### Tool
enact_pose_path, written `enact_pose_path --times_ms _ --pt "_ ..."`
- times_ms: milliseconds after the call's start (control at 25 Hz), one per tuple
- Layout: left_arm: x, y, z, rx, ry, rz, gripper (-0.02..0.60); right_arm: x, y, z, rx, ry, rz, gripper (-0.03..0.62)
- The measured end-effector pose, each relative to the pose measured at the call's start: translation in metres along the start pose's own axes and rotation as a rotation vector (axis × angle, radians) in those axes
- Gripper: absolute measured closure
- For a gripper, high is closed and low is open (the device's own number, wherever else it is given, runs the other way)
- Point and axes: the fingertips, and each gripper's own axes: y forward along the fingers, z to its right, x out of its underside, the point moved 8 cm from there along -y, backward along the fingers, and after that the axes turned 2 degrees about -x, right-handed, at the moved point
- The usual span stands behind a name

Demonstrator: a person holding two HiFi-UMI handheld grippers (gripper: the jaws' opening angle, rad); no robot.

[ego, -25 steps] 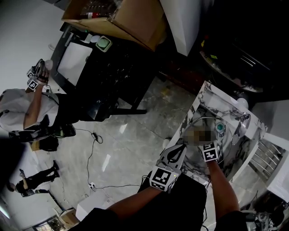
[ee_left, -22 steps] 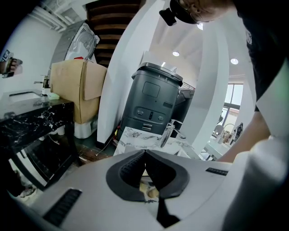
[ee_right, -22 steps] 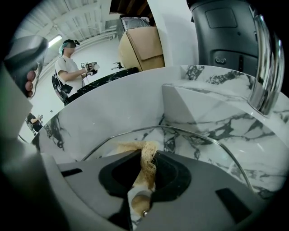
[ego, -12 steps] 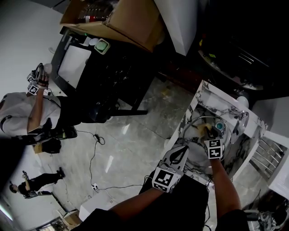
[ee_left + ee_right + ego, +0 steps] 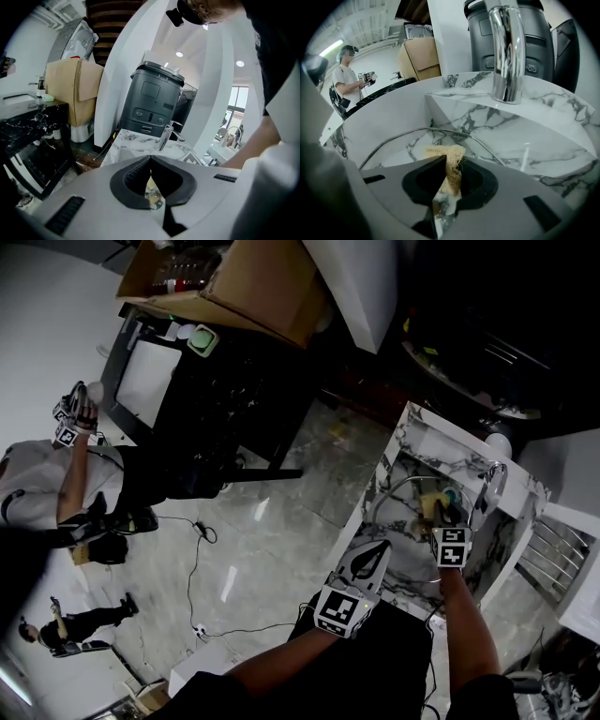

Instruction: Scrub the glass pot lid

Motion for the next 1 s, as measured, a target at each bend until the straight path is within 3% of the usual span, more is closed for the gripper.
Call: enact_pose_path --times_ms 520,1000 --pt "0.005 -0.003 0.018 0.027 -0.013 0.006 0.565 0.019 -0.024 0.027 0.046 0.089 -0.002 0.523" --pt "0.010 -0.024 0.029 0.037 -0.015 0.036 0.565 0.033 -0.048 0.033 0.111 0.080 -0.081 0.523"
